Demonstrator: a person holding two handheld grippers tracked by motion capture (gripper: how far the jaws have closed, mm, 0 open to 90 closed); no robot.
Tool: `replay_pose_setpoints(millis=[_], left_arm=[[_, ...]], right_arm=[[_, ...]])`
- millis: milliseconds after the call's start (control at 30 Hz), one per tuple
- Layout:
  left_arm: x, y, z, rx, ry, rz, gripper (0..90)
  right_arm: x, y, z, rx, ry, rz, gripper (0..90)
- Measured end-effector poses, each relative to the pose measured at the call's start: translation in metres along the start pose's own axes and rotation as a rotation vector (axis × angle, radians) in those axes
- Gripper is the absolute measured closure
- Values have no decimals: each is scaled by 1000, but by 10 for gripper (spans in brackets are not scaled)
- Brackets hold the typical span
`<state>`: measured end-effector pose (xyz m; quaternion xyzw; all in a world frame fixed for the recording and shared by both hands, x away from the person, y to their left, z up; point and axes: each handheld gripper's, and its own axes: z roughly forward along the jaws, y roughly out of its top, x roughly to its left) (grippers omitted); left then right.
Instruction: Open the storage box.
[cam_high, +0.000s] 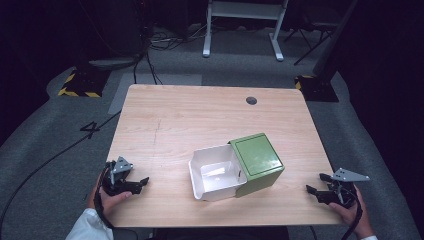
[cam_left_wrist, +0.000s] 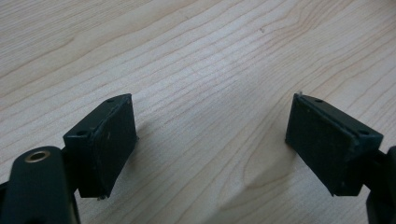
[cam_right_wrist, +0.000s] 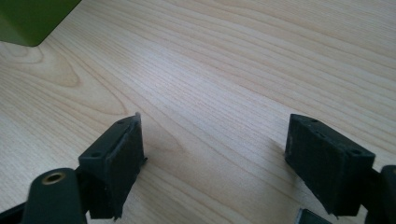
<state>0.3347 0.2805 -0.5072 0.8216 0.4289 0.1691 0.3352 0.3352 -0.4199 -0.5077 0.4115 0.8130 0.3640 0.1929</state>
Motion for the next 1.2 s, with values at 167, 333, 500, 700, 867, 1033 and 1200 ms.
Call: replay_pose_setpoints(millis=[167,333,500,700,867,1033,1200], left_arm=[[0,0,0,0,0,0,164],[0,0,0,-1,-1,0,164],[0,0,0,-3,2,-3,164],[0,0,1,-3,4,-6,164],[0,0,1,-4,3,-7,164],[-1,0,1,-3,4,-8,164],[0,1,1,-4,7,-8,164]], right_arm=[[0,0,0,0,-1,0,195],[0,0,0,0,0,1,195],[0,0,0,0,-1,0,195],[0,0,0,0,-1,0,194],[0,0,0,0,-1,0,195],[0,0,0,0,0,0,195],[0,0,0,0,0,0,196]])
